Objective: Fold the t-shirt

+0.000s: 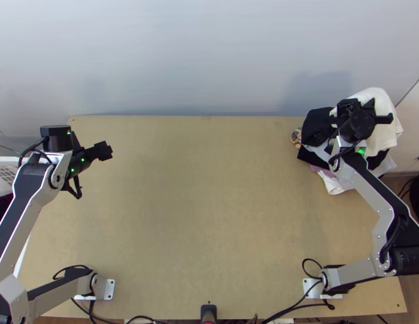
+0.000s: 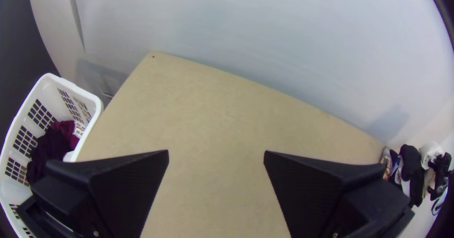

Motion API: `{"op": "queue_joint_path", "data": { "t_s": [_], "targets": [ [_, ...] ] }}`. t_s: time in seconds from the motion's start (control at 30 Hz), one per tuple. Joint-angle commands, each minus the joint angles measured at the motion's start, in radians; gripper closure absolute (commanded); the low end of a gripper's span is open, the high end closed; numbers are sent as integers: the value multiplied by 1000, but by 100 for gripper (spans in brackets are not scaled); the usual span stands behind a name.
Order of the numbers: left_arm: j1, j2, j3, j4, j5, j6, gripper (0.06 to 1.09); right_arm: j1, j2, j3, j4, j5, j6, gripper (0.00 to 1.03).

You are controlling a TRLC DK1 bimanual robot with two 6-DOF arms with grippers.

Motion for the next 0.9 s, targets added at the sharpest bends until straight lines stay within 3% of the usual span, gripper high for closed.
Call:
{"op": "queue_joint_path", "data": {
  "t_s": [0.0,0.3,0.47,0.67,0.7,0.77,0.87],
  "targets": [
    [-5,11,9,1,2,3,11,-27,-19,12,58,47,63,100],
    [-39,51,56,-2,-3,-6,11,10,-39,-9,56,46,103,100],
    [-39,54,59,-3,-9,-6,11,49,4,-117,53,43,132,100],
    [-36,45,41,-6,-15,-8,11,-1,86,-209,50,46,132,100],
    [-34,42,35,-6,-15,-8,11,-7,84,-230,50,44,128,93],
    [-31,39,23,-6,-17,-8,11,-3,66,-268,39,44,125,57],
    [-31,43,16,-3,-17,-8,11,28,0,-272,-27,40,126,30]
  ]
}}
